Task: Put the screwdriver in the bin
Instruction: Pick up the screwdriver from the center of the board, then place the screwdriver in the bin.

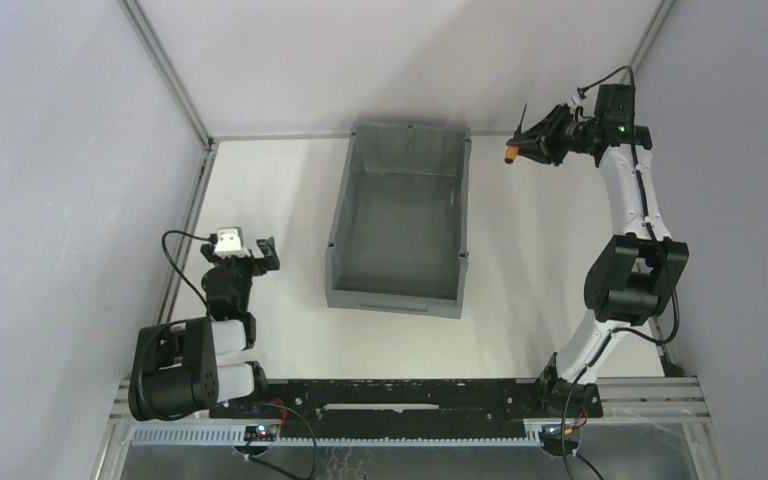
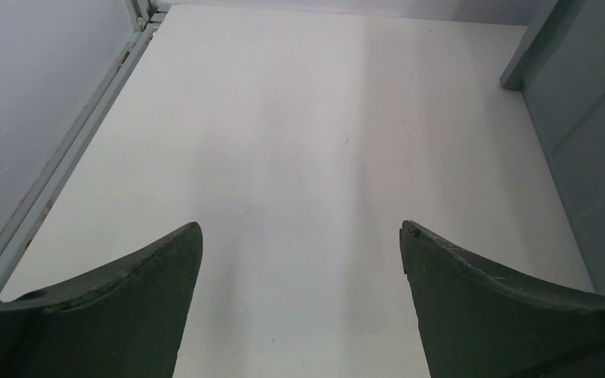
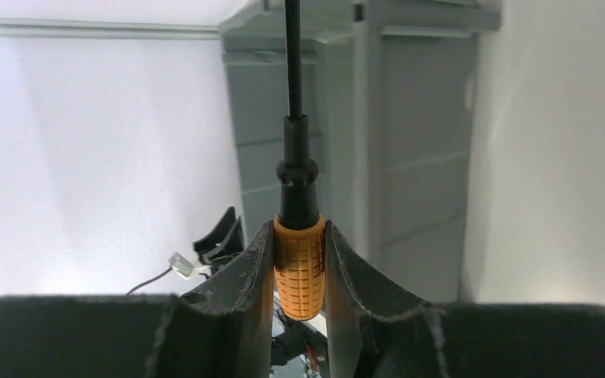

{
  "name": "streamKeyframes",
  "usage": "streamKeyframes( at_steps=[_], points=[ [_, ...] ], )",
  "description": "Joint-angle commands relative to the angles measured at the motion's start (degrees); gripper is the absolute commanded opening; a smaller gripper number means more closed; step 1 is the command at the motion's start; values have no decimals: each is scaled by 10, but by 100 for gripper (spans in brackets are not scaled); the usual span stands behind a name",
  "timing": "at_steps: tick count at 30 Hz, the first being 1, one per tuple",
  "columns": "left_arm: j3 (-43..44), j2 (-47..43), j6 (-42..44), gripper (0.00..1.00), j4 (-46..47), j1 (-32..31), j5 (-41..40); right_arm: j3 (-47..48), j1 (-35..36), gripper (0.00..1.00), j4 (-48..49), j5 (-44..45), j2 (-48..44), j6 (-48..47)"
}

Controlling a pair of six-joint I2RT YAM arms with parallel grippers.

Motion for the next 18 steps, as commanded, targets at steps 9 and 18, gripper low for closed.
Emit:
streamKeyframes(
  at_steps=[9,18],
  points=[
    [22,-7,-6,100,23,-2,-3,100,90,0,-41,40,-32,149],
    [23,-7,-6,100,24,-2,-3,160,197,0,-92,131,-9,164]
  ],
)
